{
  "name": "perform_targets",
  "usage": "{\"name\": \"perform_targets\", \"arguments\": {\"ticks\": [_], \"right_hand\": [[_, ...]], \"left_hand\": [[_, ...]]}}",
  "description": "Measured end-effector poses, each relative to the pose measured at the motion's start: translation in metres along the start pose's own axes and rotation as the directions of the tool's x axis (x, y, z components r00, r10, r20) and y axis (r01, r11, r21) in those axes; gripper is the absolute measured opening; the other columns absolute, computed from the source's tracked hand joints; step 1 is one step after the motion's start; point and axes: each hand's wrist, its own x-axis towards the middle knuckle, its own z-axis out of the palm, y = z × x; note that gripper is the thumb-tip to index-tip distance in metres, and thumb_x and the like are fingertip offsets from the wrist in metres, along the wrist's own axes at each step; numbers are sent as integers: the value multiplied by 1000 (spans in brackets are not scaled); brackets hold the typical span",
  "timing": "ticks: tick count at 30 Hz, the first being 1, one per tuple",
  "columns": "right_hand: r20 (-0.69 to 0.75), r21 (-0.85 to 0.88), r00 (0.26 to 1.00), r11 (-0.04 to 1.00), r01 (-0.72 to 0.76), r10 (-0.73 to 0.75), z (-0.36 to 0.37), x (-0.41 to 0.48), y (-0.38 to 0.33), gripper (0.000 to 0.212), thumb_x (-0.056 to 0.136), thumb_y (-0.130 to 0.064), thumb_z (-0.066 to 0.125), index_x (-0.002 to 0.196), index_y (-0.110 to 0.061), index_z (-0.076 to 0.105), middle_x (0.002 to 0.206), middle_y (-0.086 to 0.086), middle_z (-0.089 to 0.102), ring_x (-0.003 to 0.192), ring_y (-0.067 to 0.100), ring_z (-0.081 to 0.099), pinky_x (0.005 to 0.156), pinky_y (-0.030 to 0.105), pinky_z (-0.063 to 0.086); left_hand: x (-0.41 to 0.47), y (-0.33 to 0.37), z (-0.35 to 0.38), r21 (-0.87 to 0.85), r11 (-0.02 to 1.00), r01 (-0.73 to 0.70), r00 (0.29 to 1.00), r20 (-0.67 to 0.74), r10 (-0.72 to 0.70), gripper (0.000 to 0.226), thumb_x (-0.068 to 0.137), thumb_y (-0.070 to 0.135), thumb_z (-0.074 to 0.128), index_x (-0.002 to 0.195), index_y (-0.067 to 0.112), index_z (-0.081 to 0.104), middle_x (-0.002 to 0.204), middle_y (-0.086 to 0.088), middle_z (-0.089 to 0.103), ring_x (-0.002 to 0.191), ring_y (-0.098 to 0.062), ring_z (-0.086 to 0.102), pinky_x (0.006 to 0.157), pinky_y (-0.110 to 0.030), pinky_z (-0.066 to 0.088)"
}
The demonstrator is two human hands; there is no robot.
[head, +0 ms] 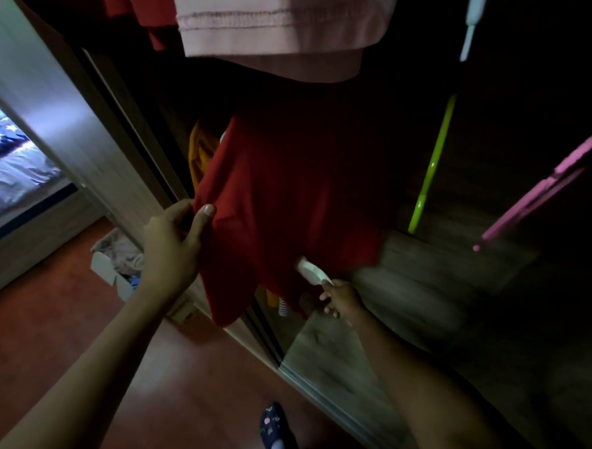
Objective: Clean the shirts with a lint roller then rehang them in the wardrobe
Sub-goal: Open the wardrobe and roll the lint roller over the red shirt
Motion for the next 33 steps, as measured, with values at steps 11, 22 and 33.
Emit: {"name": "perform_targets", "arguments": {"ticks": [11,22,33], "right_hand": [[-303,388,953,913,125,-1,-83,52,-32,29,103,-31,47,118,-9,58,84,1,65,40,4,56,37,16,34],[23,206,975,955,212,-222,-40,-16,-51,19,102,-21,52,114,-9,59,74,9,62,38,12,53,35,19,38],[-40,237,949,920,313,-312,-65,-68,-125,17,103,-25,49,103,-11,60,71,5,56,35,6,45,34,17,31]], "left_hand": [[5,-4,-3,43,999,-12,1000,0,12,20,102,25,55,87,15,63,68,11,58,56,1,54,51,-8,40],[1,0,10,-4,1000,-3,1000,-1,3,28,102,27,56,74,23,59,67,-5,61,58,-13,59,54,-33,48],[-23,25,20,-82,996,-23,1000,-3,23,23,101,20,56,80,27,62,72,5,66,62,0,64,54,-14,48]]}}
